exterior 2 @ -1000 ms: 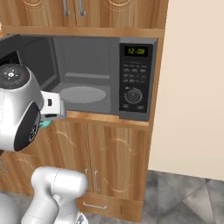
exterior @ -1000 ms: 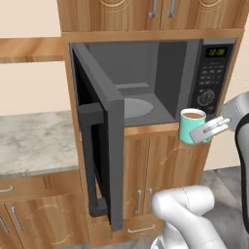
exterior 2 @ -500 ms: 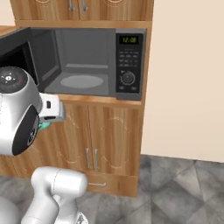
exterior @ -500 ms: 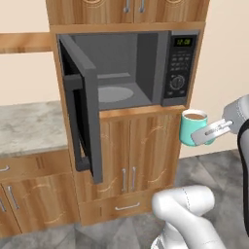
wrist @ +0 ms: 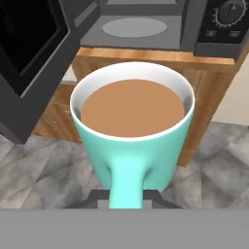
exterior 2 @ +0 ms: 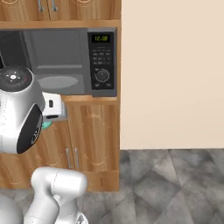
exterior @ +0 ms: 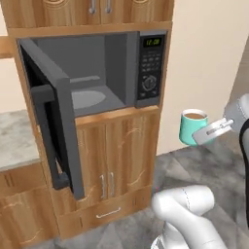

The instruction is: Pick the cup of tea, navigate to the dining table, and place it on the saucer.

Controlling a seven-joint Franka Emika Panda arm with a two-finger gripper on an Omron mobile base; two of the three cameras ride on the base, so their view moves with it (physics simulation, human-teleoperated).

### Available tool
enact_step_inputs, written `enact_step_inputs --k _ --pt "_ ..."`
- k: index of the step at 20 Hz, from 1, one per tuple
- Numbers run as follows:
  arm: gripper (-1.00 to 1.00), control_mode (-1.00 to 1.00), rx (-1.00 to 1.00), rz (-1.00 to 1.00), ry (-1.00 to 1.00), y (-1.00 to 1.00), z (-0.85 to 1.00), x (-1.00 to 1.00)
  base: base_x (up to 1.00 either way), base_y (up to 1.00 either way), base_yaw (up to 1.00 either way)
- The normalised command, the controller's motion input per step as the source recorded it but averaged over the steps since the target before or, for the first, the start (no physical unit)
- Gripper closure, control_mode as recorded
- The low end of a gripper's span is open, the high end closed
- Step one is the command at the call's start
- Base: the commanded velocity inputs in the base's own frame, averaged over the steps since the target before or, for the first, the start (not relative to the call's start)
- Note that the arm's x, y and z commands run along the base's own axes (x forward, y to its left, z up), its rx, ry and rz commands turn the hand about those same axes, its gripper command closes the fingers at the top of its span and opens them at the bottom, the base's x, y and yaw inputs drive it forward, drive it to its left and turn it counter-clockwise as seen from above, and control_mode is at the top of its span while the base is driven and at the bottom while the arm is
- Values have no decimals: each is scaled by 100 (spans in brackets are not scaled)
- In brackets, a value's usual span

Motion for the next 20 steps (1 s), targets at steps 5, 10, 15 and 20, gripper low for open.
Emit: enact_step_inputs --k 5,10,15,20 --pt "100 100 0 0 0 0 0 0 0 0 -92" --pt "100 100 0 0 0 0 0 0 0 0 -97" --pt "100 100 0 0 0 0 0 0 0 3 -99" --pt "100 100 0 0 0 0 0 0 0 8 -100"
